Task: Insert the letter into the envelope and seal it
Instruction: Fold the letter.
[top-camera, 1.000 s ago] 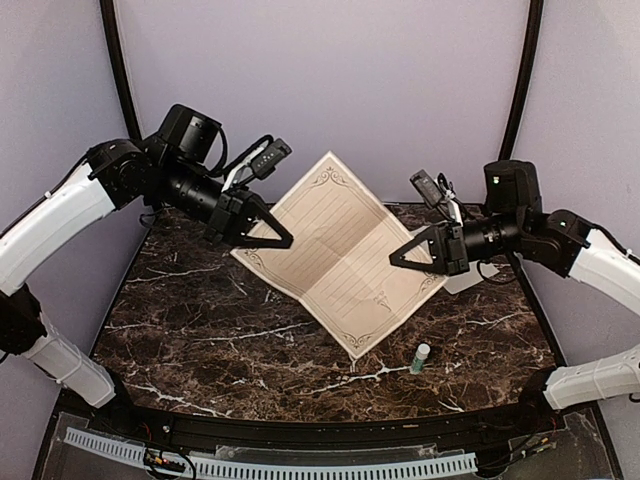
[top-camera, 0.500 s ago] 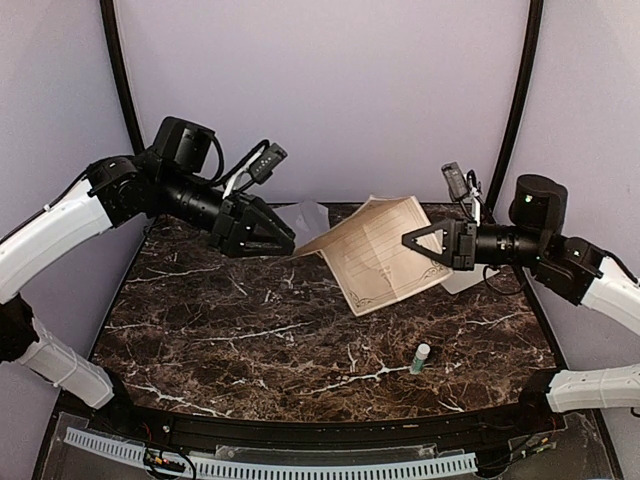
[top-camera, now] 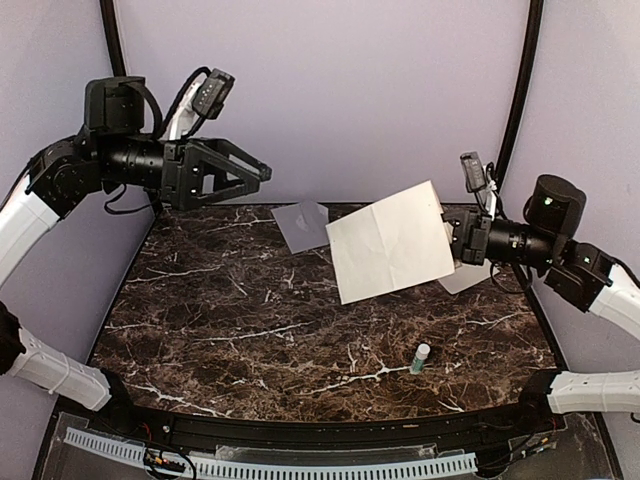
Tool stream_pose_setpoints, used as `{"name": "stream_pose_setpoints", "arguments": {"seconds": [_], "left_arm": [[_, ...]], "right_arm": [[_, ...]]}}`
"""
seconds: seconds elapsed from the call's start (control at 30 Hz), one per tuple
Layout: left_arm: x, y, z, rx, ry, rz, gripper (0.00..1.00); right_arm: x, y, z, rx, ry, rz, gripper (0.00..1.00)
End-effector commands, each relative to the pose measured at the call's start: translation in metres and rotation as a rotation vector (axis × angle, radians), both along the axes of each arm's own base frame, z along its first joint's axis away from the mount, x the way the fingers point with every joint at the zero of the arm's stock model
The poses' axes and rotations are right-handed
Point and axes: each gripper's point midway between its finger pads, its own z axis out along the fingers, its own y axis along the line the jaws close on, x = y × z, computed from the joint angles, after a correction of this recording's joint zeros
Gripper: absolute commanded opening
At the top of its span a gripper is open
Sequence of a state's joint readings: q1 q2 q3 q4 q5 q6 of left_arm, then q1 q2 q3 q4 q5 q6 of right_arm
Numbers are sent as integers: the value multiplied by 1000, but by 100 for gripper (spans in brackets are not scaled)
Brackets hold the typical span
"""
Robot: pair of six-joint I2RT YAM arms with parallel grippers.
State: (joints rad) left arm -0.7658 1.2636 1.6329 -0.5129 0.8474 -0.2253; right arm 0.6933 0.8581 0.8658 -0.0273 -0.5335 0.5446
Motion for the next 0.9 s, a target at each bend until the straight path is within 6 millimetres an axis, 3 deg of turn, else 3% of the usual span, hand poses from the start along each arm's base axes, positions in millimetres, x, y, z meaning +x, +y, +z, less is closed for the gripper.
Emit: {"name": "stream_pose_setpoints", "arguments": {"seconds": [0.0,0.2,0.33,0.63,0.73,0.87], "left_arm": [[27,0,-2,20,25,110,87],[67,-9,-18,37,94,204,87],[82,-13,-23,31,109,220,87],[93,-15,-57,118,86,208,88],[102,-26,-73,161,118,179,88],[100,-44,-88,162,143,99,87]], "right_arm": [[-11,-2,10,38,-57,36,0],[-34,-9,14,50,-85,100,0],[-44,-14,14,52,-91,117,0],[-38,-14,13,35,-63,90,0],[-39,-16,17,52,-73,84,0],[-36,-15,22,67,-76,78,0]]}}
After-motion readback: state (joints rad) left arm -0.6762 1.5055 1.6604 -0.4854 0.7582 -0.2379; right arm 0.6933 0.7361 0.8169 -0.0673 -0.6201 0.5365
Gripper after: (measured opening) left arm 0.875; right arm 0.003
